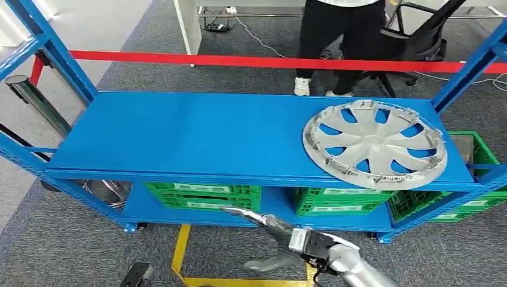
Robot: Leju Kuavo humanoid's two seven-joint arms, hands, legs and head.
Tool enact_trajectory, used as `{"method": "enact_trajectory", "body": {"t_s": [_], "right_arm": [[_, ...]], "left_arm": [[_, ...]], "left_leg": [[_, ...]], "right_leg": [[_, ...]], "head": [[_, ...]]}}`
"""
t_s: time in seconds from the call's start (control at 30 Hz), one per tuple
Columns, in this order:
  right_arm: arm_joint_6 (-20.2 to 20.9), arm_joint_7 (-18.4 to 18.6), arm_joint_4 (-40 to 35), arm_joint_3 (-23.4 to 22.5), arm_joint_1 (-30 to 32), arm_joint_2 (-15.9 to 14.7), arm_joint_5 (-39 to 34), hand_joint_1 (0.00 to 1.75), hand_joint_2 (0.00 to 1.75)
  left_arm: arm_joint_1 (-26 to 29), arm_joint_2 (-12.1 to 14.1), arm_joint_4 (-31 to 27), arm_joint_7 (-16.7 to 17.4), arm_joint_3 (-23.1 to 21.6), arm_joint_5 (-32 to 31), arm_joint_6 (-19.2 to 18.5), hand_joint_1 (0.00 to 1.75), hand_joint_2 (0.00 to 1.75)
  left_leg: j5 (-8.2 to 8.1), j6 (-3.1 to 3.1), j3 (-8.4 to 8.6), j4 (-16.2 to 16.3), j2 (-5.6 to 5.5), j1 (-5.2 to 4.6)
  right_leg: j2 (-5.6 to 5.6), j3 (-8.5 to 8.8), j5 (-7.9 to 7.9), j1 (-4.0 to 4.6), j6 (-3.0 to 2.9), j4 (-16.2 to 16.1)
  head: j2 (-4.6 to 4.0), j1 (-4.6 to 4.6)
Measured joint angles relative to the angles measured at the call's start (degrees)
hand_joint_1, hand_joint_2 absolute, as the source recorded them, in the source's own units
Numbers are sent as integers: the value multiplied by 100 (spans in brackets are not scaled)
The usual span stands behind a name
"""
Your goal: Take the parts from the cabinet and place them on the table.
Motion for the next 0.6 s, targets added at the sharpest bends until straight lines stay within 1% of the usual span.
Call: {"method": "enact_trajectory", "body": {"t_s": [0.1, 0.17, 0.43, 0.6], "right_arm": [[-295, -39, -520, 288, 38, -41, -35, 0, 175], [-421, -48, -662, 372, 55, -48, -18, 0, 175], [-1702, -92, -1686, 932, 174, -168, 367, 0, 175], [-2660, -118, -2127, 1203, 198, -220, 747, 0, 175]], "left_arm": [[-6, 0, 0, -33, -24, 61, -18, 0, 0], [-7, 0, 0, -39, -29, 77, -20, 0, 0], [-4, 0, 2, -109, -35, 256, -24, 0, 0], [-5, 0, 4, -136, -35, 378, -26, 0, 0]], "left_leg": [[-1, 0, -1, 0, 0, 0], [-1, 0, -1, 0, 0, 0], [-1, 0, -3, 0, 0, 0], [-1, 0, -4, 0, 1, 0]], "right_leg": [[1, -9, 0, 0, 0, 0], [0, -9, -1, 0, 0, 0], [2, -12, -1, 0, 1, 0], [4, -13, -1, 0, 1, -1]], "head": [[0, 0], [0, 0], [0, 0], [0, 2]]}}
